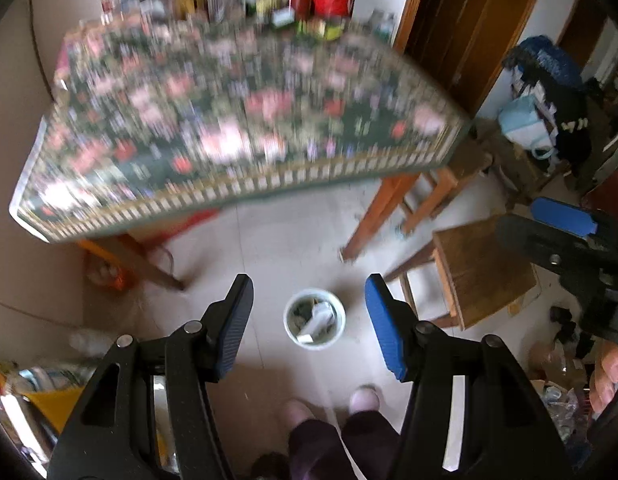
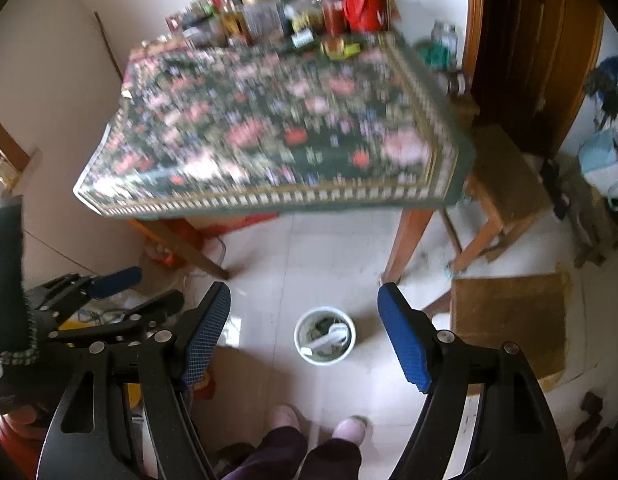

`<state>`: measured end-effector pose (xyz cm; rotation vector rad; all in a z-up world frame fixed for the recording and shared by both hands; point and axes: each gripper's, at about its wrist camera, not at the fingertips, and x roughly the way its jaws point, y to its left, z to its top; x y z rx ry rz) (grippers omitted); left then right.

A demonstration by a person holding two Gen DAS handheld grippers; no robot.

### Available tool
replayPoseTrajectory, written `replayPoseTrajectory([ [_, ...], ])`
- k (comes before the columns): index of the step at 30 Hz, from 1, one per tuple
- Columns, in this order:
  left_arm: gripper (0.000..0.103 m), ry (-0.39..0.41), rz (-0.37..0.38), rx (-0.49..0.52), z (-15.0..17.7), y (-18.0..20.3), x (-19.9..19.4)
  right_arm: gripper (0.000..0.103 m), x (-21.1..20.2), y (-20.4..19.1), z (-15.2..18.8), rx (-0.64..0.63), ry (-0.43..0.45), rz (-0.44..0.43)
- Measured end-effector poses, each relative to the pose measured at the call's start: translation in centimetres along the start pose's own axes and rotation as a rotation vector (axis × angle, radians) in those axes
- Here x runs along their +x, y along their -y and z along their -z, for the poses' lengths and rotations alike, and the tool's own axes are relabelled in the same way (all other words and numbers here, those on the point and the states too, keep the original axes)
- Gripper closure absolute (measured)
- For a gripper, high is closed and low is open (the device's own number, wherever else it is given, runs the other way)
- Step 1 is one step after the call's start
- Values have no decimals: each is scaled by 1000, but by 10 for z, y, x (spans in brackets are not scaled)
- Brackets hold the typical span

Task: Collect trash
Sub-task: 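Raise both open tools back toward the table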

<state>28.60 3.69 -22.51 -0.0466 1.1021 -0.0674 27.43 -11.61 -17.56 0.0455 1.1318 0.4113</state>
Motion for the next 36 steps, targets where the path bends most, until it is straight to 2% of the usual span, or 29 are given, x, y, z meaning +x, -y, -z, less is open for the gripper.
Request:
replayPoseTrajectory([
  [6,46,154,-3,9,-23,-6,-83,30,-65,-23,-24,-20,127,18],
  [15,45,369,3,21,-38,-19,-189,30,-144,-59,-45,-39,317,34],
  [17,43,415,3,19,-38,-23,-208,30,-158,-68,-47,-51,353,41],
  [20,31,481,15,3,-37,-35,-230,26,-174,-81,-48,-73,413,70],
  [22,10,515,19,-14,-37,-43,-239,14,-179,-86,-48,-76,447,94],
  [23,8,532,19,-26,-38,-47,-240,13,-180,-87,-47,-75,462,103],
  [25,8,549,16,-44,-40,-52,-240,10,-178,-88,-49,-70,472,105],
  [29,8,520,20,-46,-51,-55,-228,10,-167,-81,-57,-58,442,97],
  [36,8,499,-11,-41,-88,-44,-199,10,-146,-49,-87,-37,429,76],
])
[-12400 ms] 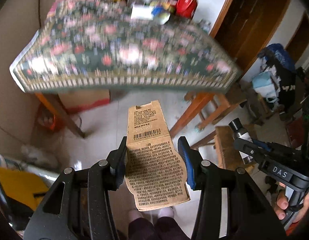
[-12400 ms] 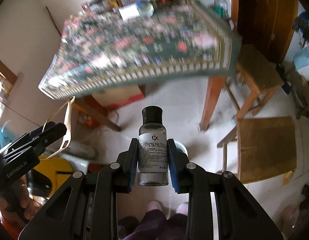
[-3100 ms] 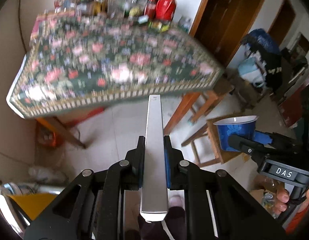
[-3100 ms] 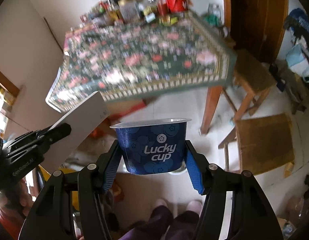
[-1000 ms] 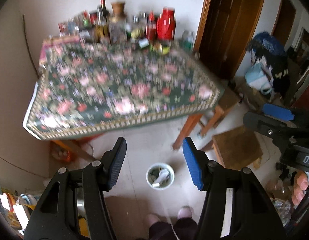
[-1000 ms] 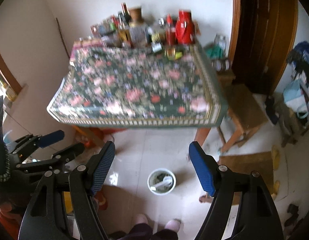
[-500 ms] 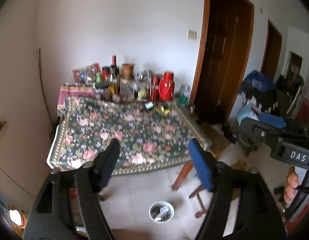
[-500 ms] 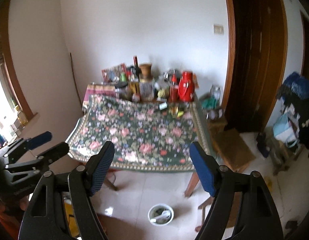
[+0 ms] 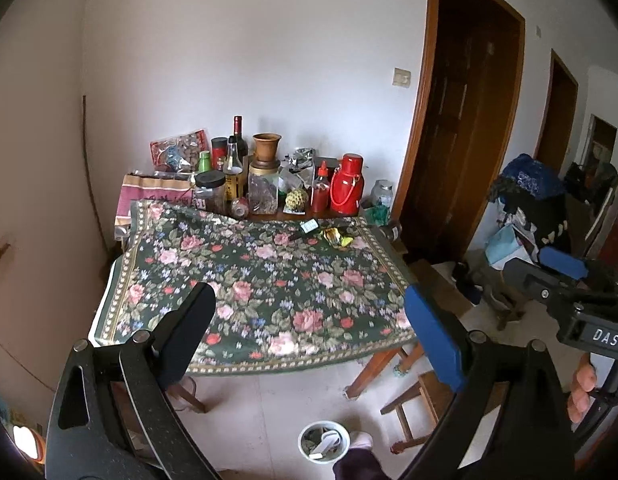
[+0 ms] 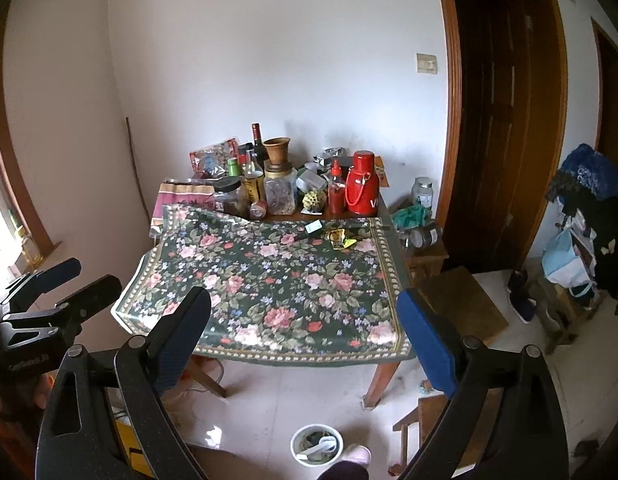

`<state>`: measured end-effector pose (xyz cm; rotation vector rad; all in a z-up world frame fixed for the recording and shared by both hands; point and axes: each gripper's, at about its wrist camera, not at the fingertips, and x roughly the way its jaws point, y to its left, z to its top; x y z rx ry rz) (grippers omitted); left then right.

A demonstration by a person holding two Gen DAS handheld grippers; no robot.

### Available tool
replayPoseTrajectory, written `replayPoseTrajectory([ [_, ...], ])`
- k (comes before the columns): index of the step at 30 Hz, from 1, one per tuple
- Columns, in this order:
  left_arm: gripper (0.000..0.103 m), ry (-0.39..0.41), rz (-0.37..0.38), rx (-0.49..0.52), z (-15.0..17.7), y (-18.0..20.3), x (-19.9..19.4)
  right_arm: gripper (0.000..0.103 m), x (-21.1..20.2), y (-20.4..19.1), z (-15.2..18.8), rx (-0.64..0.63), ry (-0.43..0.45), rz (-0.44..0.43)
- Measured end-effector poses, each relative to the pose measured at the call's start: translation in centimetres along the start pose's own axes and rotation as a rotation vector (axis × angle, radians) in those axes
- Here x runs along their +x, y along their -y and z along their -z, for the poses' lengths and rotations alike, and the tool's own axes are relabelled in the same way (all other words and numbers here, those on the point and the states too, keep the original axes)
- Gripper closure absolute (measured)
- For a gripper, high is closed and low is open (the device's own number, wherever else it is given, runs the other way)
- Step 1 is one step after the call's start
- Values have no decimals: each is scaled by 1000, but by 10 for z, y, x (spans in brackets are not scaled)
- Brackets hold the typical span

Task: Collect trash
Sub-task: 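Raise both open tools back toward the table, then grasp the green bottle with the left tool while the right tool grasps the Win chip bag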

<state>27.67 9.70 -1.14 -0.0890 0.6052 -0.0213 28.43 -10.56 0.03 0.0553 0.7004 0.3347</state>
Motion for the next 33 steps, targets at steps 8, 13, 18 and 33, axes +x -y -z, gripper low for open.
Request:
replayPoseTrajectory([
  [8,8,28,-37,-1,-59,24,78,10,59,55,-54,7,-6,-33],
  [13,8,35,-48,-48,-92,39,119,10,91,86,-88,-14,-17,-60],
  [18,8,1,-86,-60,-108,52,161,10,126,108,-106,-49,-46,-75],
  [33,8,-98,-104,-70,-132,-4,262,10,248,102,-126,-15,-185,-67],
])
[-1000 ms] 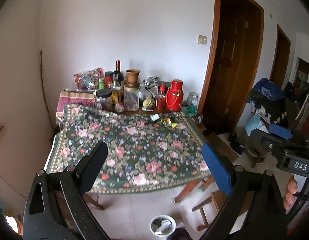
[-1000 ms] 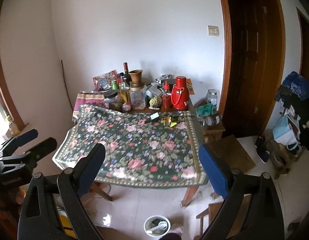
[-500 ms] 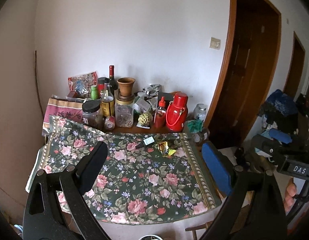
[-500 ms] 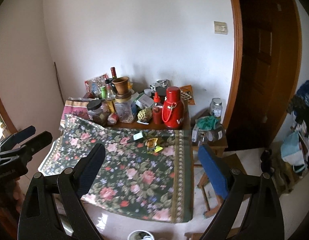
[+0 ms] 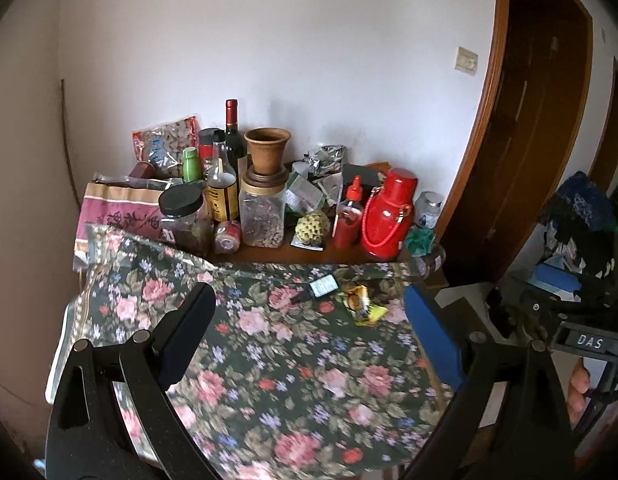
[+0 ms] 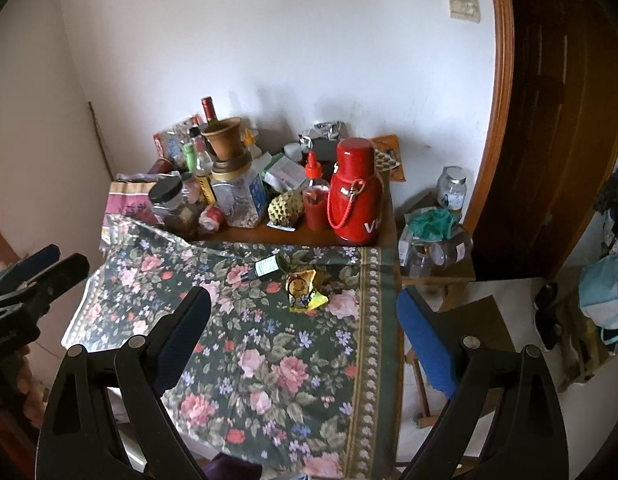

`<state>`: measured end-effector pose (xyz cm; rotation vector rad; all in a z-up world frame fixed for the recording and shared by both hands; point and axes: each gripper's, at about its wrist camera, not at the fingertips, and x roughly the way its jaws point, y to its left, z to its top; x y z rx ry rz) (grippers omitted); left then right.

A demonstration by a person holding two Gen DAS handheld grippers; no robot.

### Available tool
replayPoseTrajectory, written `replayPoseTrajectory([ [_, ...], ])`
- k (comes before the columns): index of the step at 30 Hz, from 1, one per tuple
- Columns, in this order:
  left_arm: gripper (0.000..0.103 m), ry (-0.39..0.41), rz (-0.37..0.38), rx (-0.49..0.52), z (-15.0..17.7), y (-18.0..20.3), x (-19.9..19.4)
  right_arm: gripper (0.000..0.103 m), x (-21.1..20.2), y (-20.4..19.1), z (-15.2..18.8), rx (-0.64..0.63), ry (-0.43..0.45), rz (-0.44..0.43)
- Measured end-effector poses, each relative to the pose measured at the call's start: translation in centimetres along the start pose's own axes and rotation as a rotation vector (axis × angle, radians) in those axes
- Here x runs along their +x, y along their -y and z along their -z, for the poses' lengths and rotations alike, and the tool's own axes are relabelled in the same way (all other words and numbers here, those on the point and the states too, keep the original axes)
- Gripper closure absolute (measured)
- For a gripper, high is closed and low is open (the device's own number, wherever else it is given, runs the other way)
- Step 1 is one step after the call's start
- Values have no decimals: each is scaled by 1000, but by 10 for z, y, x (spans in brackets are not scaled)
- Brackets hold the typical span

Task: Collect trash
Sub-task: 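Grasp the green bottle with the left tool while the right tool grasps the Win chip bag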

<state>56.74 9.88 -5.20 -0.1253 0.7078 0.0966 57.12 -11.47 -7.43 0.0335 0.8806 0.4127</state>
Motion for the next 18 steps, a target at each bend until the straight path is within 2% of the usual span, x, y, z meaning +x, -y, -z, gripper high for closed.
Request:
replayPoseTrajectory([
  [2,8,-15,20,21,-9,-14,21,10,22,-4,-3,20,-10,40],
  [5,8,-69,57,67,-26,-32,60,10,69,-10,-7,72,-78,79],
  [9,8,-145,69,112,-37,-56,112,10,137,-12,-6,129,-215,57],
  [13,8,-255,101,118,-26,-71,169,11,205,-12,6,136,-355,54],
  [18,8,-392,129,100,1,-75,231,12,263,-6,21,124,-473,66],
])
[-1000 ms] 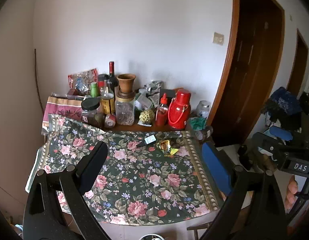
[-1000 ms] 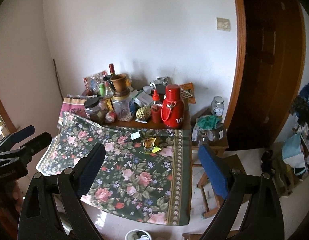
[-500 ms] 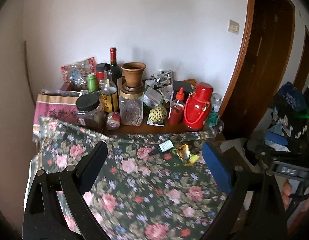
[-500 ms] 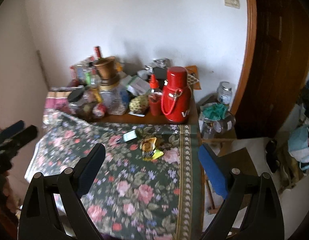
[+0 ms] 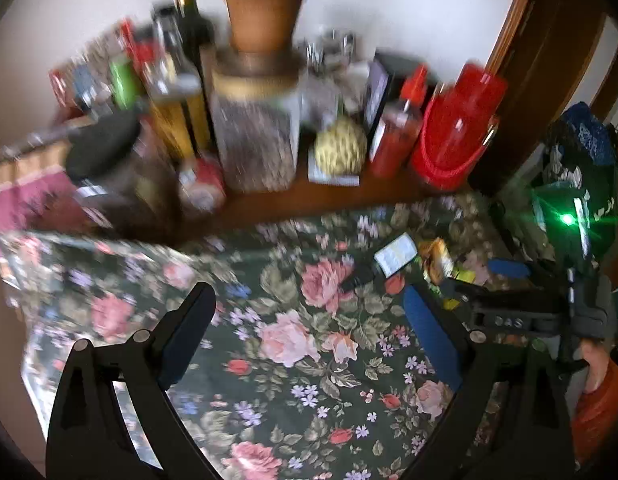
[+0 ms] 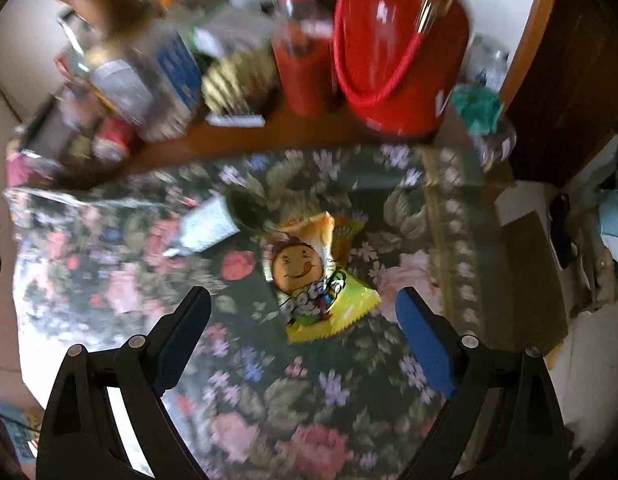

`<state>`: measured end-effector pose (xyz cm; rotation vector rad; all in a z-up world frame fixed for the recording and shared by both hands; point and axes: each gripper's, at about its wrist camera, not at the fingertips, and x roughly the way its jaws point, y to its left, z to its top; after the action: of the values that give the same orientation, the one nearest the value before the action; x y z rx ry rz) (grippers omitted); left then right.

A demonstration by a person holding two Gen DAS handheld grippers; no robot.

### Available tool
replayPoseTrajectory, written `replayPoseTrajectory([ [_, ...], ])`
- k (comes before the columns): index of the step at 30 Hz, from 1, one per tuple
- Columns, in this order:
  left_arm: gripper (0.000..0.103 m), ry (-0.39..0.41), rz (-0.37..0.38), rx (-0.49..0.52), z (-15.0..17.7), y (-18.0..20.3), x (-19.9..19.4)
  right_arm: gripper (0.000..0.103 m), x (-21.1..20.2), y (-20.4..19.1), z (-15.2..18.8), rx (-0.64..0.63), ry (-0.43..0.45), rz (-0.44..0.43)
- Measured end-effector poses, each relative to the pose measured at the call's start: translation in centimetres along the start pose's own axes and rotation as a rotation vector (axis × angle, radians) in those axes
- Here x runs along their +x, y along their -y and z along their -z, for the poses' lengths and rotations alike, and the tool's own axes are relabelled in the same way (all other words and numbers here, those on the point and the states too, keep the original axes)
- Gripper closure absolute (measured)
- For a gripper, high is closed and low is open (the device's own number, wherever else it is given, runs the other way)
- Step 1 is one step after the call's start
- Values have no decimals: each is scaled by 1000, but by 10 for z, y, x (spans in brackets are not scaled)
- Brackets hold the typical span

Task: Collect trash
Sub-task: 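Grasp the green bottle with the left tool while the right tool grasps the Win chip bag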

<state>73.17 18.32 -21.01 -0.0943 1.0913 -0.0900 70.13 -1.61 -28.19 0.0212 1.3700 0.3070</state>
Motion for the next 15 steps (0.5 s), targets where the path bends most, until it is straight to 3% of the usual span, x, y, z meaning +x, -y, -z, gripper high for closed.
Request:
replayPoseTrajectory([
  [3,8,-45,27,0,2,2,25,16,19,3,-4,-19,-38,6],
  [6,8,-76,35,28,3,10,41,33,29,4,-6,-43,-65,21],
  [8,8,-96,42,42,2,14,50,40,27,2,-5,-71,-46,38],
  [13,8,-131,62,102,4,34,69,74,19,2,1,-113,-13,70],
  [15,8,-146,72,115,0,40,78,80,12,7,5,-94,-4,54],
])
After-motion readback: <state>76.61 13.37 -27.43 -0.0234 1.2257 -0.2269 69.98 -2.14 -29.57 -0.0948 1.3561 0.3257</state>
